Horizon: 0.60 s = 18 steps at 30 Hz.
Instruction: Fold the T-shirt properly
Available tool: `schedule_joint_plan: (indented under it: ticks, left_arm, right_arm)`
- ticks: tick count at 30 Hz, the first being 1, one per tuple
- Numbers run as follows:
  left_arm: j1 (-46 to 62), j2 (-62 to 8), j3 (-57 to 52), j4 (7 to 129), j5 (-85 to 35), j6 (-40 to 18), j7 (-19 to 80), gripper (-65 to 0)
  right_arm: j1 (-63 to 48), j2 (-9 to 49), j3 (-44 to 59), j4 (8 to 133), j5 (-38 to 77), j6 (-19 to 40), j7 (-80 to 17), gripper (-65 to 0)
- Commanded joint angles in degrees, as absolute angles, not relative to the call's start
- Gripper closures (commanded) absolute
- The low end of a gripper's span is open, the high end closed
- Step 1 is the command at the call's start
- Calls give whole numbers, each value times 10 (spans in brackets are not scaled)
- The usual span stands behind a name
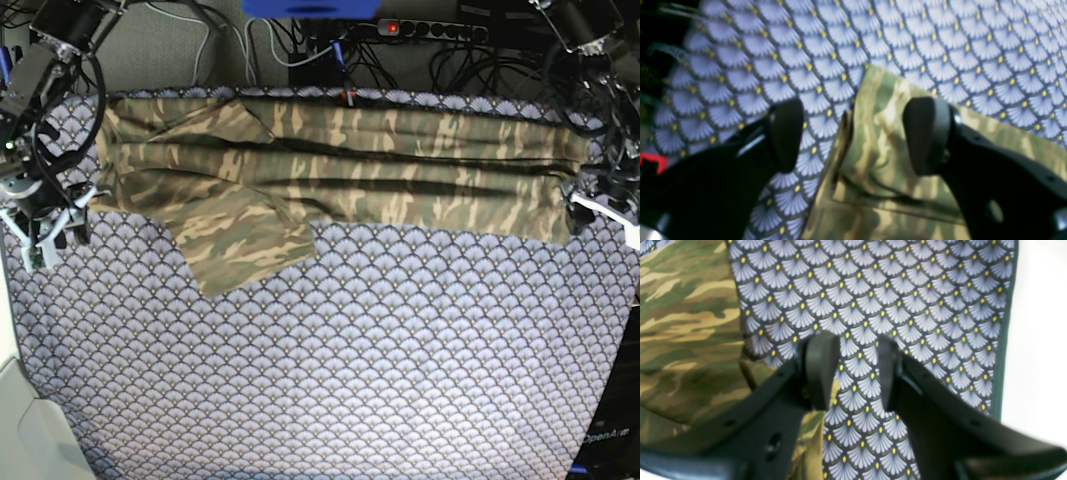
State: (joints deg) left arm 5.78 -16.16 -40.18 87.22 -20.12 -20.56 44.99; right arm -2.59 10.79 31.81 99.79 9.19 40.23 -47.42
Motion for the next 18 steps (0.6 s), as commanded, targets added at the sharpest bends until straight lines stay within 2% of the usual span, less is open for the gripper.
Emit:
schedule_joint_plan:
  ticks: [1, 11, 18]
  left_arm:
    - [48, -170, -403, 878, -204, -203, 440, -472]
    - [-46, -170, -396, 726, -131, -207, 429, -472]
    - [-57, -172, -320, 682, -121, -203, 376, -472]
  right_arm:
    - [-19, 117, 320, 1006, 98, 400, -463, -241]
    - [-25, 118, 313, 1006, 98, 400, -463, -241]
    - [-33, 120, 314, 1006, 97, 400, -463, -241]
